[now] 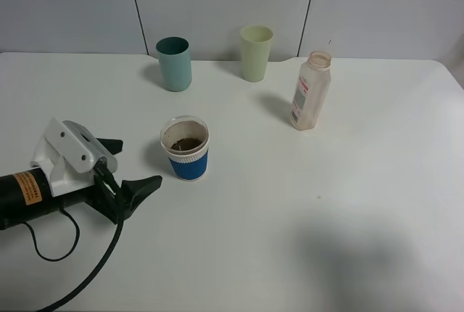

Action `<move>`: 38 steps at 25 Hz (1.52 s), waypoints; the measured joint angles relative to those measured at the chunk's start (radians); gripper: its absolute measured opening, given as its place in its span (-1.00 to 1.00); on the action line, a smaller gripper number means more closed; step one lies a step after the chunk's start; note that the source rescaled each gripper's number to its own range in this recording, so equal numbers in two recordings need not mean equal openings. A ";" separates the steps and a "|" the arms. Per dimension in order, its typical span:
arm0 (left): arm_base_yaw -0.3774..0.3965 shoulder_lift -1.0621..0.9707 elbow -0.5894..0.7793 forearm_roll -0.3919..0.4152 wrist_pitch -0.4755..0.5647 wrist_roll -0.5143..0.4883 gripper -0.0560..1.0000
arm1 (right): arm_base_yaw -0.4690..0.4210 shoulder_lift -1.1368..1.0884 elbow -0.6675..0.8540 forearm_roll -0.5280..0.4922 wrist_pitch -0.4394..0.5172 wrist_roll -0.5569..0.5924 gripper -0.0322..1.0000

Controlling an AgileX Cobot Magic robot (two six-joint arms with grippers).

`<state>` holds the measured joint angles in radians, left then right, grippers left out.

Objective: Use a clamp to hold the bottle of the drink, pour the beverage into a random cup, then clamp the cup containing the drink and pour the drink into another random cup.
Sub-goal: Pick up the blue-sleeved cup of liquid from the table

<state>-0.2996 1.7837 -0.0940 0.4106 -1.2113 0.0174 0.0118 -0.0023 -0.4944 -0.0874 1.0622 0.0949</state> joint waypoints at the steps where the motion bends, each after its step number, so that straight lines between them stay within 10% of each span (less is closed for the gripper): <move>1: 0.000 0.000 0.000 0.000 0.000 0.000 0.72 | 0.000 0.000 0.000 0.000 0.000 0.000 1.00; 33: 0.000 0.212 -0.162 0.099 0.000 -0.007 0.44 | 0.000 0.000 0.000 0.001 0.000 0.000 1.00; 38: 0.000 0.212 -0.219 0.114 -0.001 -0.031 0.65 | 0.000 0.000 0.000 0.001 0.000 0.000 1.00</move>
<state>-0.2996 1.9954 -0.3133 0.5248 -1.2122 -0.0135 0.0118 -0.0023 -0.4944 -0.0865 1.0622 0.0949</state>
